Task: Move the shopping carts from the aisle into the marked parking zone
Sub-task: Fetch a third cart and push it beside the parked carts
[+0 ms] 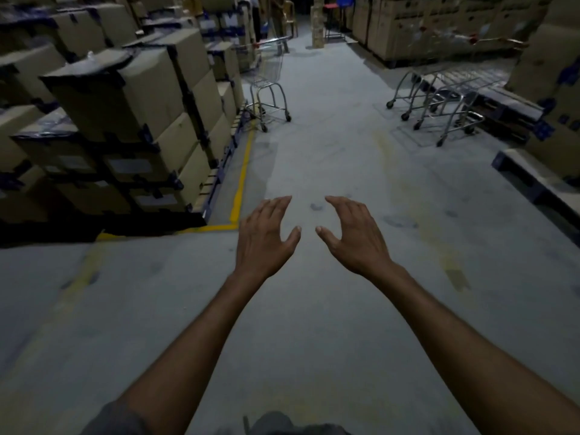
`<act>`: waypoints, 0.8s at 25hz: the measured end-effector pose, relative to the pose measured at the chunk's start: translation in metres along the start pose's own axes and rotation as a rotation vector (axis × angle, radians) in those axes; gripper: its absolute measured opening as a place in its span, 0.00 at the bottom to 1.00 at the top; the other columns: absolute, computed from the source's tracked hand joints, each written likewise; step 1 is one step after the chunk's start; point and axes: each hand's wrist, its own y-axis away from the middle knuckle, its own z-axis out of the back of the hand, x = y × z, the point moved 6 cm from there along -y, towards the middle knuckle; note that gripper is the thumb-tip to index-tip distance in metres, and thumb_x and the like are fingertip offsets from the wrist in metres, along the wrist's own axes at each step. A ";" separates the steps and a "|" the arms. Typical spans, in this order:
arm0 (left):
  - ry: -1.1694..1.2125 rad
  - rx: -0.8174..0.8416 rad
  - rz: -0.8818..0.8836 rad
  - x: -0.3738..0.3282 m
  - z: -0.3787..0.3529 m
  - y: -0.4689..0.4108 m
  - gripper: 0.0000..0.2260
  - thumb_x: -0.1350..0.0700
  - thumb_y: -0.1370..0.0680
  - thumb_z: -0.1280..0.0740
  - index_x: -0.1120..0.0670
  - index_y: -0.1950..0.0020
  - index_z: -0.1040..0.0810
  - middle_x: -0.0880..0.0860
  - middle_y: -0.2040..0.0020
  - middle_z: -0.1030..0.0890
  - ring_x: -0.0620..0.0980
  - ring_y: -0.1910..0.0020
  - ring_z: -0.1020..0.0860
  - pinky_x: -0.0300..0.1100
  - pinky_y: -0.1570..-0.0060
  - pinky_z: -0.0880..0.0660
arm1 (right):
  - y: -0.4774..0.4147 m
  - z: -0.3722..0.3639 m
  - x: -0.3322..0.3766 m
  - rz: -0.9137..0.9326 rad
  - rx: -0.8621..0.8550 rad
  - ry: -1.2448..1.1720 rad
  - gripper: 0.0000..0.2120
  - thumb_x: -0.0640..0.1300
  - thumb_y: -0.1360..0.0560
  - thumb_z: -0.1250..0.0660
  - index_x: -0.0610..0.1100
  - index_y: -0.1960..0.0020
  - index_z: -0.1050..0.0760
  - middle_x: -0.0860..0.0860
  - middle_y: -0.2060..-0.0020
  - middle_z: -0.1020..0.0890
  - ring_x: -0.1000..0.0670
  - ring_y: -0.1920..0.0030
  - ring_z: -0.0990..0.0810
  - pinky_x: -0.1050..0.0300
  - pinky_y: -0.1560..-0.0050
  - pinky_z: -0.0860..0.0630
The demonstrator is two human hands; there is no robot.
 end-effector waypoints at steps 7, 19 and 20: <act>0.138 0.021 0.042 0.018 -0.088 -0.140 0.28 0.38 0.20 0.36 0.45 0.22 0.35 0.47 0.28 0.25 0.48 0.30 0.27 0.51 0.37 0.25 | -0.137 -0.030 -0.073 -0.041 0.013 -0.047 0.30 0.61 0.20 0.35 0.54 0.22 0.37 0.53 0.27 0.29 0.51 0.26 0.34 0.48 0.30 0.31; 0.081 0.007 -0.115 0.039 -0.214 -0.444 0.32 0.40 0.21 0.35 0.47 0.20 0.38 0.48 0.23 0.31 0.52 0.22 0.37 0.54 0.32 0.35 | -0.411 -0.045 -0.200 -0.090 -0.102 0.077 0.30 0.60 0.21 0.34 0.53 0.23 0.37 0.52 0.27 0.28 0.49 0.28 0.33 0.47 0.31 0.30; 0.056 -0.003 -0.142 0.039 -0.221 -0.465 0.32 0.40 0.22 0.35 0.47 0.20 0.39 0.48 0.22 0.32 0.51 0.21 0.38 0.53 0.32 0.35 | -0.431 -0.048 -0.211 -0.088 -0.108 0.089 0.30 0.60 0.21 0.34 0.53 0.23 0.37 0.51 0.27 0.28 0.49 0.28 0.33 0.47 0.31 0.29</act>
